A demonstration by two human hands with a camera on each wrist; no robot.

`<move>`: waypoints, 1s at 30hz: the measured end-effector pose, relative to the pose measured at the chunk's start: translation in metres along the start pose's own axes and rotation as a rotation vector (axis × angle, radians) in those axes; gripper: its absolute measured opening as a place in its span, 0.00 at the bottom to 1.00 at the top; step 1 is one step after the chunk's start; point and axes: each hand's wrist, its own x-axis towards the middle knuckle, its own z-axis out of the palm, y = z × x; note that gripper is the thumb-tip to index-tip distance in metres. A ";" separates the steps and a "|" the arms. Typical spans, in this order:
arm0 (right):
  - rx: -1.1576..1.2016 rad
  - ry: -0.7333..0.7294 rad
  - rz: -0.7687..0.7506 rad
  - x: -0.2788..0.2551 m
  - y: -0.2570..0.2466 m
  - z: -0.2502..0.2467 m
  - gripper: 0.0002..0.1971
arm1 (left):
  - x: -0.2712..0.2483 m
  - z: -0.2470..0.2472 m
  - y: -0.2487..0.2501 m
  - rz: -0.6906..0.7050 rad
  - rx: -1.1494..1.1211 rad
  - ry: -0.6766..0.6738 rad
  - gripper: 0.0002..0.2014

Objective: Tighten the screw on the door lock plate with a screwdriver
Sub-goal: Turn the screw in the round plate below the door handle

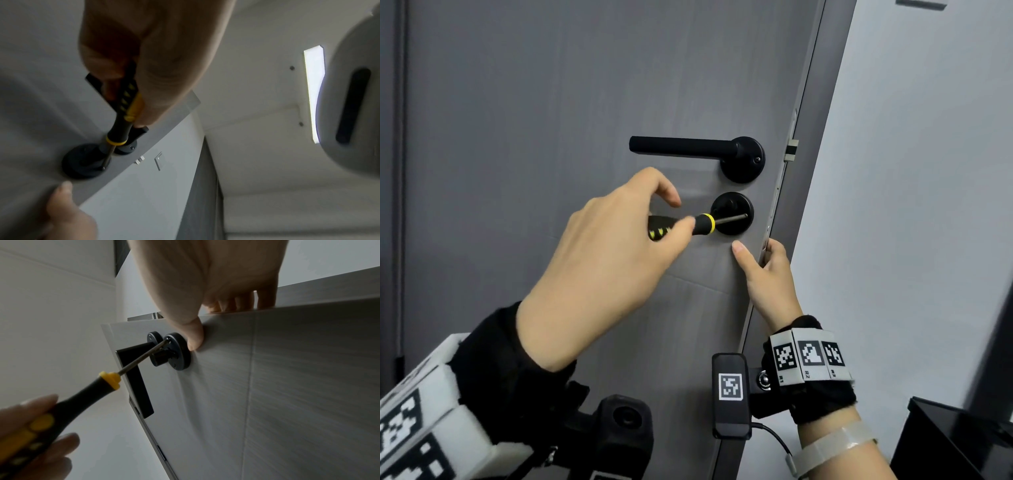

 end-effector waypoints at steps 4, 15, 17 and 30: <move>0.003 -0.011 0.005 0.002 0.002 0.001 0.25 | 0.002 0.002 -0.004 -0.026 -0.106 0.033 0.10; 0.005 -0.021 0.004 0.003 0.004 -0.001 0.18 | 0.002 0.004 -0.008 -0.043 0.122 0.015 0.17; 0.006 -0.014 -0.001 0.001 0.002 0.000 0.22 | 0.002 0.001 -0.006 -0.059 0.025 0.049 0.09; 0.002 0.002 0.001 -0.002 -0.002 0.000 0.24 | 0.003 -0.005 0.008 0.004 0.060 0.013 0.21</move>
